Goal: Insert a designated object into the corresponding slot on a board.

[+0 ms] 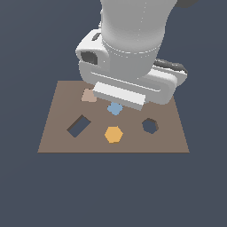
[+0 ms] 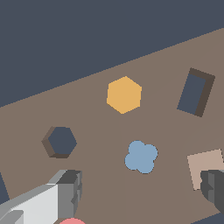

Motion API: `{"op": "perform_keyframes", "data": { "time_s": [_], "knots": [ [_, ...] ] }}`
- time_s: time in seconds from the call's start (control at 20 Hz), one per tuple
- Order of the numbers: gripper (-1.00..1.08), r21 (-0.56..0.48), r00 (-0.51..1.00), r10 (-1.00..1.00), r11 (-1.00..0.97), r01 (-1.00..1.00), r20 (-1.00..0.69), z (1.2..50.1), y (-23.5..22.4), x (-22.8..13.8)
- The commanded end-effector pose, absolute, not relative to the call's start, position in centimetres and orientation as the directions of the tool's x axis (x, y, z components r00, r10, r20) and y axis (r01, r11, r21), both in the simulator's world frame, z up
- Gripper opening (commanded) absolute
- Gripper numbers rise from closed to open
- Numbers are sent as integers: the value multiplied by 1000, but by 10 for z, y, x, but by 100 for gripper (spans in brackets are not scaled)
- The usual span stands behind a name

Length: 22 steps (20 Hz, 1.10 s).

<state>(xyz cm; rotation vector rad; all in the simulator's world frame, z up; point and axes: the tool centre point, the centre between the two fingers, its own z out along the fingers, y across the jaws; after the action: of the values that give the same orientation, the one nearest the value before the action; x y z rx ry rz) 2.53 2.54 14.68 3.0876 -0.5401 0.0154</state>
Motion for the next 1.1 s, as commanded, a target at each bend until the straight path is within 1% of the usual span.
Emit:
{"op": "perform_keyframes", "data": {
  "time_s": [0.0,0.3,0.6,1.05],
  "knots": [
    [100,5,909,-418,-909,-418,11,139,27,31],
    [100,3,786,-618,-786,-618,9,120,28,47],
    [100,2,611,-791,-611,-791,8,99,25,63],
    [100,0,334,-942,-334,-942,4,72,14,83]
  ]
}}
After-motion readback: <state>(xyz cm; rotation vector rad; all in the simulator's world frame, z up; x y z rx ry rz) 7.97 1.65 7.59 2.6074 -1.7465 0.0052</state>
